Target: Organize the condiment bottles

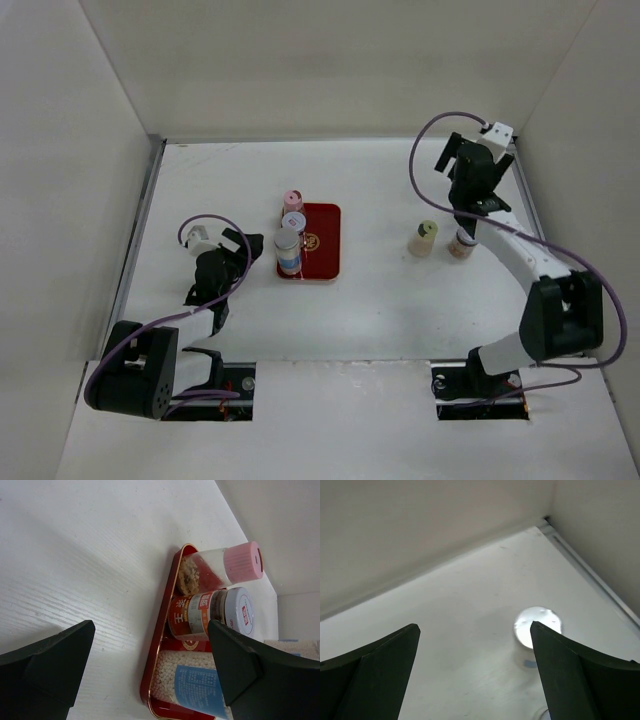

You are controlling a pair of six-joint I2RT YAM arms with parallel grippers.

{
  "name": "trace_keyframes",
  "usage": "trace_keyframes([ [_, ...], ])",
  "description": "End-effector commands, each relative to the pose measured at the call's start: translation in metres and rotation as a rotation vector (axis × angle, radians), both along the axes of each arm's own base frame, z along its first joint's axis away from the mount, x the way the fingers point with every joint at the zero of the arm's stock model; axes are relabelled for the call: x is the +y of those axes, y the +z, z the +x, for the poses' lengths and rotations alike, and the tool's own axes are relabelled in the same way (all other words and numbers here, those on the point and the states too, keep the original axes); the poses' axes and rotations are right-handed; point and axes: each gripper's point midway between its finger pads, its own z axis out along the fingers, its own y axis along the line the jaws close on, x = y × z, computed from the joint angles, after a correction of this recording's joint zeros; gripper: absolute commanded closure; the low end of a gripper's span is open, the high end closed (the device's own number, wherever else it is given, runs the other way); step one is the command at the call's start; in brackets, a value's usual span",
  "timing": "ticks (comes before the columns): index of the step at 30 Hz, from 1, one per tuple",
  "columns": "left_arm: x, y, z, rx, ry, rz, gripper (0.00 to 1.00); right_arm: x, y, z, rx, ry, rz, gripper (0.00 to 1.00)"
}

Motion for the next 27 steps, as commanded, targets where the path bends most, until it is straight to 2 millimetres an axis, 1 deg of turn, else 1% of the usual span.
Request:
trace_keyframes([
  [1, -0.005, 0.018, 0.007, -0.067, -0.012, -0.022, 0.0, -0.042, -0.028, 0.015, 0.112, -0.109, -0.016, 0.0],
  [2, -0.005, 0.019, 0.007, -0.068, -0.015, -0.023, 0.0, -0.047, -0.031, 0.018, 0.122, -0.119, -0.015, 0.0],
  [6, -0.003, 0.019, 0.007, -0.07, -0.004, -0.02, 0.0, -0.068, -0.055, 0.024, 0.19, -0.151, -0.007, 0.0],
  [11, -0.005, 0.018, 0.007, -0.065, -0.01, -0.02, 0.0, -0.075, -0.081, 0.029, 0.234, -0.156, 0.018, 0.0],
  [13, -0.005, 0.015, 0.008, -0.057, -0.008, -0.018, 0.0, -0.076, -0.09, 0.034, 0.245, -0.148, 0.029, 0.0],
  [15, -0.006, 0.014, 0.008, -0.051, -0.017, -0.022, 0.0, -0.071, -0.092, 0.043, 0.236, -0.12, 0.043, 0.09],
  [16, -0.006, 0.015, 0.008, -0.054, -0.017, -0.022, 0.0, -0.067, -0.091, 0.047, 0.222, -0.106, 0.047, 0.18],
  [17, -0.006, 0.017, 0.008, -0.063, -0.015, -0.023, 0.0, -0.066, -0.087, 0.049, 0.202, -0.1, 0.048, 0.26],
  [19, -0.005, 0.018, 0.008, -0.067, -0.01, -0.02, 0.0, -0.063, -0.074, 0.051, 0.142, -0.089, 0.036, 0.38],
  [21, -0.003, 0.016, 0.008, -0.062, -0.003, -0.02, 0.0, -0.057, -0.051, 0.051, 0.066, -0.073, 0.033, 0.45],
  [22, -0.002, 0.015, 0.008, -0.059, -0.004, -0.022, 0.0, -0.052, -0.035, 0.049, 0.019, -0.063, 0.038, 0.47],
  [25, -0.002, 0.018, 0.008, -0.069, -0.001, -0.02, 0.0, -0.017, 0.012, 0.038, -0.103, 0.022, 0.043, 0.47],
  [27, -0.001, 0.017, 0.009, -0.064, 0.003, -0.016, 0.0, 0.017, 0.03, 0.033, -0.143, 0.107, 0.042, 0.46],
])
